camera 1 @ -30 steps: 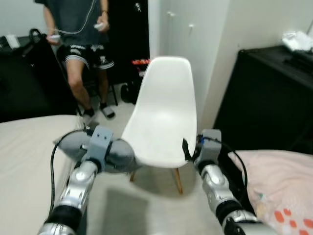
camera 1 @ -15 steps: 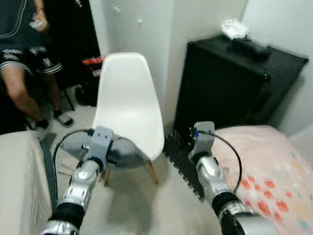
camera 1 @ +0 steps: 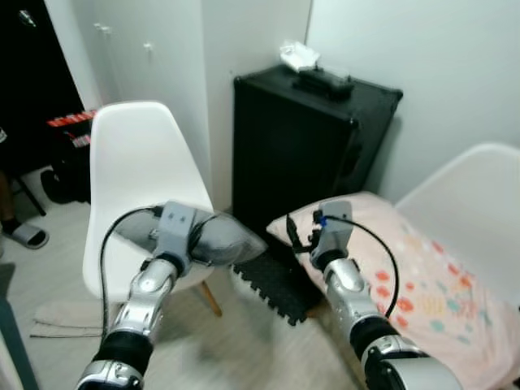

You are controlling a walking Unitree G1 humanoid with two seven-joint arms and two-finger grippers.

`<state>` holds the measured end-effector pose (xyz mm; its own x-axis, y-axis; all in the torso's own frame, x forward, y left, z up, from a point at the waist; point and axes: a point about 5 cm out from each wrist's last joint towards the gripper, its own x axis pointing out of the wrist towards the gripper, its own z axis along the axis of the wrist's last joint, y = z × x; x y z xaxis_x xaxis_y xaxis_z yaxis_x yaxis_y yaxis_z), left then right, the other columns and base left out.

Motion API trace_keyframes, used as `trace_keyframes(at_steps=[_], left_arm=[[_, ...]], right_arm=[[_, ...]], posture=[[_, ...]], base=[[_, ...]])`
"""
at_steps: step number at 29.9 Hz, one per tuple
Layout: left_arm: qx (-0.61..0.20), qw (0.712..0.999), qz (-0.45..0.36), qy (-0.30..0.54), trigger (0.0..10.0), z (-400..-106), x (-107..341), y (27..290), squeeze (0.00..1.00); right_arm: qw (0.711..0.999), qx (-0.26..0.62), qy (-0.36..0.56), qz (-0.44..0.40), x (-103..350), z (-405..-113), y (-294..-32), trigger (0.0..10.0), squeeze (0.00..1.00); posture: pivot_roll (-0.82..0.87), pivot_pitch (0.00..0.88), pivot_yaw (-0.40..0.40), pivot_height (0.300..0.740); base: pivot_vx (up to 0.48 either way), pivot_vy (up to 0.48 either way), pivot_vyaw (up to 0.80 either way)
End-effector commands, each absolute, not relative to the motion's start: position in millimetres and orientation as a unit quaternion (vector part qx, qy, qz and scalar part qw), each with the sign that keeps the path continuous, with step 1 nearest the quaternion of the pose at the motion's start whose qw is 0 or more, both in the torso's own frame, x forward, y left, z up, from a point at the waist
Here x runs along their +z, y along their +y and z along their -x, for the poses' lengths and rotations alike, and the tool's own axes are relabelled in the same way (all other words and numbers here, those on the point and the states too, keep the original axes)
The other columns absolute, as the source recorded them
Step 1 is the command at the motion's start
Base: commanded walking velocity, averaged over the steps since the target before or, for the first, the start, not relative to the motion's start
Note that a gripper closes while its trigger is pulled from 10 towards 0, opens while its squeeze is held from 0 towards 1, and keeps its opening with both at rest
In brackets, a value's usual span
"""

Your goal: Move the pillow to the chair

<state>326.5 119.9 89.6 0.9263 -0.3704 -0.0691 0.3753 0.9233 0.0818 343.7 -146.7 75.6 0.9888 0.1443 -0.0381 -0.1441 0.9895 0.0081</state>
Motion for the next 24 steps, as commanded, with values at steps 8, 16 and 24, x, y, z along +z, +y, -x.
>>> trace_keyframes(at_steps=[8, 16, 24], left_arm=[[-0.295, 0.953, -0.050, -0.051, 10.0, -318.4, 113.7, 75.0, 0.00], [-0.236, 0.969, -0.047, -0.048, 10.0, -325.0, 112.8, 96.0, 0.00], [-0.180, 0.982, -0.032, -0.052, 10.0, -327.6, 117.6, 126.2, 0.00]], right_arm=[[0.997, 0.070, 0.027, -0.005, 72.3, -342.3, -147.5, 10.0, 0.00], [0.998, 0.060, 0.028, -0.008, 69.3, -339.4, -151.6, 10.0, 0.00], [0.998, 0.053, 0.019, -0.029, 74.1, -342.0, -156.8, 10.0, 0.00]], posture=[[0.05, 0.000, 0.008, 0.740], [0.05, 0.000, 0.002, 0.740], [0.06, 0.000, -0.012, 0.740]], base=[[0.000, 0.000, -0.80], [0.000, 0.000, -0.80], [0.000, 0.000, -0.80]])
